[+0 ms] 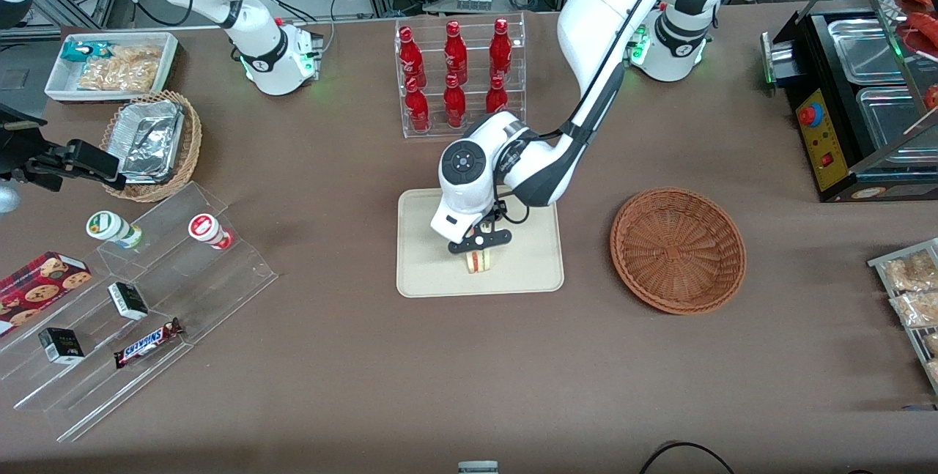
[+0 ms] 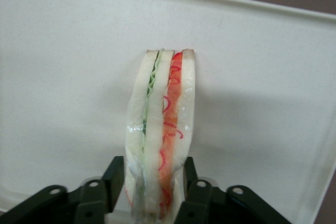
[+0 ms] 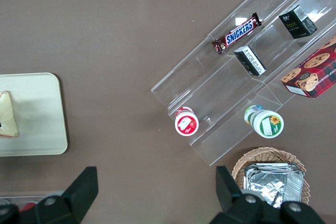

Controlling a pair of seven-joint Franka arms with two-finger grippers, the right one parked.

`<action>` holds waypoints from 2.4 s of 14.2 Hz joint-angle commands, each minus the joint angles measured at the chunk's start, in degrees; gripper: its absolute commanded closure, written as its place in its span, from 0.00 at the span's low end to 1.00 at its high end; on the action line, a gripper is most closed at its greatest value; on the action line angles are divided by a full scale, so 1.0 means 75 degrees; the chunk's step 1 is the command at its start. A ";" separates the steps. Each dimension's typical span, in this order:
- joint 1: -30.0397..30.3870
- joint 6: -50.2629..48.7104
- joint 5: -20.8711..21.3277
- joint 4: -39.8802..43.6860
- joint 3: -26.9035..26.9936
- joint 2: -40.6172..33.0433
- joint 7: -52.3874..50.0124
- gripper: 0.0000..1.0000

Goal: Place sandwich from basket to tray

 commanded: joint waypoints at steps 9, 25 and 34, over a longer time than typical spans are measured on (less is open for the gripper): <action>0.0996 -0.2161 0.0400 -0.0016 0.0225 -0.1865 0.0066 0.00; 0.5799 -0.3567 0.0341 -0.2793 -0.0992 -0.5427 0.5395 0.00; 0.6763 -0.4224 0.0423 -0.2665 -0.1170 -0.6493 0.7485 0.00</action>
